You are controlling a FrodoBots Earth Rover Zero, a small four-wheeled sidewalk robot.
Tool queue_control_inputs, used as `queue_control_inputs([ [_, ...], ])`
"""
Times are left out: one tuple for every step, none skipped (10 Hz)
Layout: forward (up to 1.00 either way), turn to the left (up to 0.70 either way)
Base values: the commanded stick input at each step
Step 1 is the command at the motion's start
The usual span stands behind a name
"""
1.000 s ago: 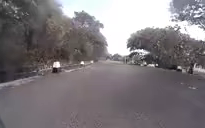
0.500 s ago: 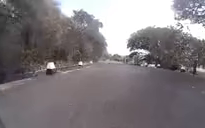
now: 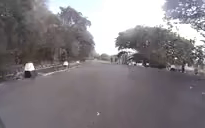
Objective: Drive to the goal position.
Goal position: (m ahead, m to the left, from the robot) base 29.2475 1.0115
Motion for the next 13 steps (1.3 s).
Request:
queue_control_inputs([
  [0.85,0.01],
  [0.85,0.01],
  [0.85,0.01],
  [0.85,0.01],
  [0.85,0.01],
  [0.85,0.01],
  [0.85,0.01],
  [0.85,0.01],
  [0.85,0.01],
  [0.85,0.01],
  [0.85,0.01],
  [0.85,0.01],
  [0.85,0.01],
])
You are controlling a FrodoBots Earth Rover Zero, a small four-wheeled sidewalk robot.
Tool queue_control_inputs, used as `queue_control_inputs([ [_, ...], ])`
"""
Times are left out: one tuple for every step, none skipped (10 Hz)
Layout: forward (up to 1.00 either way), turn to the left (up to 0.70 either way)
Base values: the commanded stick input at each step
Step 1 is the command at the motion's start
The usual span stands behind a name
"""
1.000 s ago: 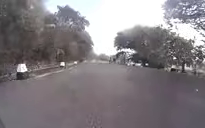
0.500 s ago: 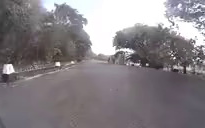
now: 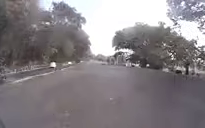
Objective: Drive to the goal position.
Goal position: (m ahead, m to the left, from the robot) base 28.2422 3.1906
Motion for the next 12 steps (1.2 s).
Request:
queue_control_inputs([
  [0.85,0.01],
  [0.85,0.01],
  [0.85,0.01],
  [0.85,0.01],
  [0.85,0.01],
  [0.85,0.01],
  [0.85,0.01],
  [0.85,0.01],
  [0.85,0.01],
  [0.85,0.01],
  [0.85,0.01],
  [0.85,0.01],
])
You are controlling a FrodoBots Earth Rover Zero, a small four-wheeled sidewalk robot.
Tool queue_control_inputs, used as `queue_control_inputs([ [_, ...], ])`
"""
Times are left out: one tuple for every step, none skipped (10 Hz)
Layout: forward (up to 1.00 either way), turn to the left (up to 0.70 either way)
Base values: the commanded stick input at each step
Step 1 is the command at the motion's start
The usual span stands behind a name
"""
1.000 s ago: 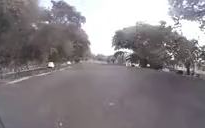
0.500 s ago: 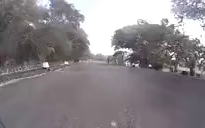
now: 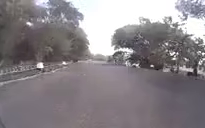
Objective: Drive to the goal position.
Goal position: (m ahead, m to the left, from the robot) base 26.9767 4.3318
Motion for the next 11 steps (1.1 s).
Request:
queue_control_inputs([
  [0.85,0.01],
  [0.85,0.01],
  [0.85,0.01],
  [0.85,0.01],
  [0.85,0.01],
  [0.85,0.01],
  [0.85,0.01],
  [0.85,0.01],
  [0.81,0.01],
  [0.47,0.01],
  [0.13,0.0],
])
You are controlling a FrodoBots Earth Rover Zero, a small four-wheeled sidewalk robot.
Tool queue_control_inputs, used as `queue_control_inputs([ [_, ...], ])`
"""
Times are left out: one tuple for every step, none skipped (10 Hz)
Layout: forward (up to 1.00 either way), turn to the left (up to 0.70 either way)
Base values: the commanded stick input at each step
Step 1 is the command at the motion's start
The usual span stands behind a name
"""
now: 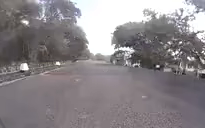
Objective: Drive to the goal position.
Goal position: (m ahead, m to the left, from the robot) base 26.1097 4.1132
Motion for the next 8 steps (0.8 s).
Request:
queue_control_inputs([
  [0.0,0.0],
  [0.0,0.0],
  [0.0,0.0],
  [0.0,0.0],
  [0.0,0.0],
  [0.0,0.0],
  [0.0,0.0],
  [0.0,0.0],
])
